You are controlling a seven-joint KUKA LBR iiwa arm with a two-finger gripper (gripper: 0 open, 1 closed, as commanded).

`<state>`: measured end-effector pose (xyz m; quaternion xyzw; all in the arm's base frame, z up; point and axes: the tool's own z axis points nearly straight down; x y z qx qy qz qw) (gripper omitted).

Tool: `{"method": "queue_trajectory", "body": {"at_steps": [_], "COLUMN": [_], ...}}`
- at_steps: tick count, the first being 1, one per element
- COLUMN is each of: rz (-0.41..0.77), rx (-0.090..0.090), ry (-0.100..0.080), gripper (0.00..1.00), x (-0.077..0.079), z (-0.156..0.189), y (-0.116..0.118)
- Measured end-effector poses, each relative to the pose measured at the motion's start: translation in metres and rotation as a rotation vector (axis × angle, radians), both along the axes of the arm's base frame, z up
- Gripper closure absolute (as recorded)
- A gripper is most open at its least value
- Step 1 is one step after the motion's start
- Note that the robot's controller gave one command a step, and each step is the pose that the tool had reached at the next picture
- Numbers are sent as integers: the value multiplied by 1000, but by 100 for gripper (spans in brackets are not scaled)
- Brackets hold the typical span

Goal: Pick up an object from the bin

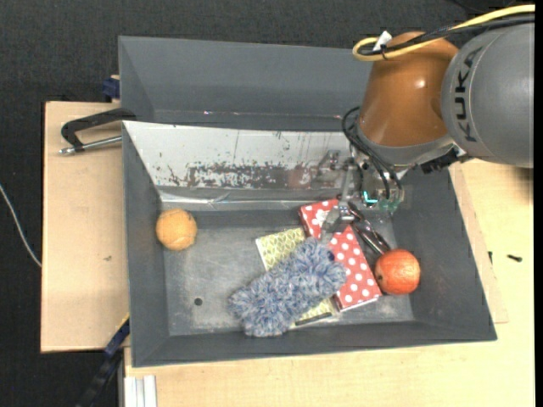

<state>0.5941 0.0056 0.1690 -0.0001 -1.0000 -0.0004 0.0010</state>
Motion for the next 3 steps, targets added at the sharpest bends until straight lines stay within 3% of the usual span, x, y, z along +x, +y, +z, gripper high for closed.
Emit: {"method": "queue_trajectory", "body": {"at_steps": [1, 2, 3], "rz": [0, 147, 147], "rx": [0, 0, 0], "ry": [-5, -13, -13], "gripper": [0, 100, 100], "x": [1, -6, -6], "z": [2, -90, -90], "y": [0, 24, 24]}}
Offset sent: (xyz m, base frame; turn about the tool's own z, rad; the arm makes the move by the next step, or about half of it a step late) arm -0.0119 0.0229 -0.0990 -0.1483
